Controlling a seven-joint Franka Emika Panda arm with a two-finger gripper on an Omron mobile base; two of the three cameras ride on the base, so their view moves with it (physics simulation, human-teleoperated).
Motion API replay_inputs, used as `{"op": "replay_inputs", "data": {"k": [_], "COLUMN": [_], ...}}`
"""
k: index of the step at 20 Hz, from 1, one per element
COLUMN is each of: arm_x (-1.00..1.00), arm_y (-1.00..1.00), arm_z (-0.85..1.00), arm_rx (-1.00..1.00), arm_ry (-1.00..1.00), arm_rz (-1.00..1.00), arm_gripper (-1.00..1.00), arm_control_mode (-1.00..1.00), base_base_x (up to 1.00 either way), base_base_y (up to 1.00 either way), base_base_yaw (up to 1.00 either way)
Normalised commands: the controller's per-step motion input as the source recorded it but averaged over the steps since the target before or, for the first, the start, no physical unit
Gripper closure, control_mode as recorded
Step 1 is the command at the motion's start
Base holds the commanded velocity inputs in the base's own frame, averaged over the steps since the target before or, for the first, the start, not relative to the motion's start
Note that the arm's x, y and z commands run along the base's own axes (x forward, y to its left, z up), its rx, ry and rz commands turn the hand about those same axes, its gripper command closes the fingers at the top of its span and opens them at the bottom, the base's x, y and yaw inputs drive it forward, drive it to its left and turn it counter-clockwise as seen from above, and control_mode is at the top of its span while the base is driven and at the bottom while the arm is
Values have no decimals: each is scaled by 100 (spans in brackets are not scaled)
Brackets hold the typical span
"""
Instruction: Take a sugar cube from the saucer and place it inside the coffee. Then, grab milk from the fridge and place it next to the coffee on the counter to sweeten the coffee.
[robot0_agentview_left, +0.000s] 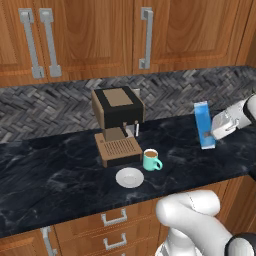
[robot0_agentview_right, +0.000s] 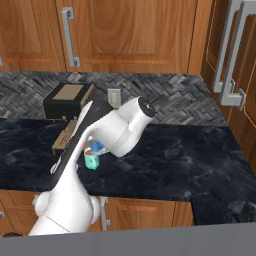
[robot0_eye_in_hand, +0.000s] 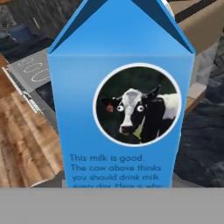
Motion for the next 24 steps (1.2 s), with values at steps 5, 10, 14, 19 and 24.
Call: {"op": "replay_inputs", "data": {"k": [5,10,14,19,24], "arm_x": [52,50,33,28,39], "arm_y": [-1,0,1,24,13], "arm_z": [-70,-72,-55,-47,-23], "arm_rx": [7,7,7,9,3], "arm_ry": [-3,-7,-5,-6,-2], "arm_rz": [28,14,1,-1,-4], "arm_gripper": [100,100,100,100,100], "arm_control_mode": [-100,-100,-100,-100,-100], "base_base_x": [0,0,0,0,0], "base_base_y": [0,0,0,0,0], "base_base_yaw": [0,0,0,0,0]}}
